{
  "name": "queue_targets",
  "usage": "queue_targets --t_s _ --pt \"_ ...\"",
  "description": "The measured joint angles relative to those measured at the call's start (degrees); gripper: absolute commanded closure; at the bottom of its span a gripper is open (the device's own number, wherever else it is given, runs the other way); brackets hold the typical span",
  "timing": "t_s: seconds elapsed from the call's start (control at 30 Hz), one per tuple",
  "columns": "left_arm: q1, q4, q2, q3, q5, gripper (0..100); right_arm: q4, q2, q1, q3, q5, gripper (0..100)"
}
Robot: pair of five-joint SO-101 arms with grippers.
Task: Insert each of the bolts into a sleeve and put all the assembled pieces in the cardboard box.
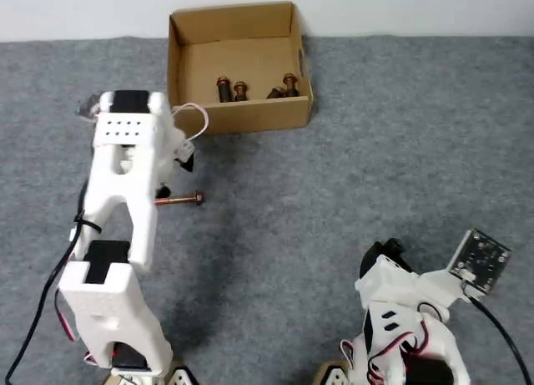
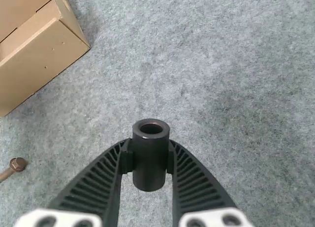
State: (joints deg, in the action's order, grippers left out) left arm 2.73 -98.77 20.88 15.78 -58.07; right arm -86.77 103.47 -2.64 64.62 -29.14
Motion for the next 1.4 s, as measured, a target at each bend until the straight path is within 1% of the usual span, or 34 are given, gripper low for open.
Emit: queue_targets --t_s 0.13,0.3,0.37,0.43,0.47,0.57,0.63,0.73,0.97,1.2,1.27,1.4 --pt "1.14 0.00 0.18 0.00 26.90 79 0.00 0.00 0.00 0.00 0.00 99.1" --pt "2.64 0.70 0.18 0.00 64.62 79 0.00 0.00 0.00 0.00 0.00 99.1" --pt "2.64 1.93 0.53 0.00 78.33 79 0.00 0.00 0.00 0.00 0.00 99.1" --pt "2.64 3.16 2.29 0.00 89.32 79 0.00 0.00 0.00 0.00 0.00 99.1" --pt "2.64 3.96 3.52 0.00 93.54 79 0.00 0.00 0.00 0.00 0.00 99.1" --pt "2.64 6.33 7.47 0.00 103.30 79 0.00 0.00 0.00 0.00 0.00 99.1" --pt "2.64 7.65 10.46 0.00 108.13 79 0.00 0.00 0.00 0.00 0.00 99.1" --pt "2.64 10.55 13.19 0.00 110.95 79 0.00 0.00 0.00 0.00 0.00 99.1" --pt "2.64 17.32 16.18 0.09 111.47 79 0.00 0.00 0.00 0.00 0.00 99.1" --pt "-0.09 18.02 17.23 0.09 111.56 80 0.00 0.00 0.00 0.00 0.00 99.1" --pt "-1.14 18.02 17.23 0.09 111.91 83 0.00 0.00 0.00 0.00 0.00 99.1" --pt "-2.55 18.02 17.41 0.09 111.91 96 0.00 0.00 0.00 0.00 0.00 99.1"
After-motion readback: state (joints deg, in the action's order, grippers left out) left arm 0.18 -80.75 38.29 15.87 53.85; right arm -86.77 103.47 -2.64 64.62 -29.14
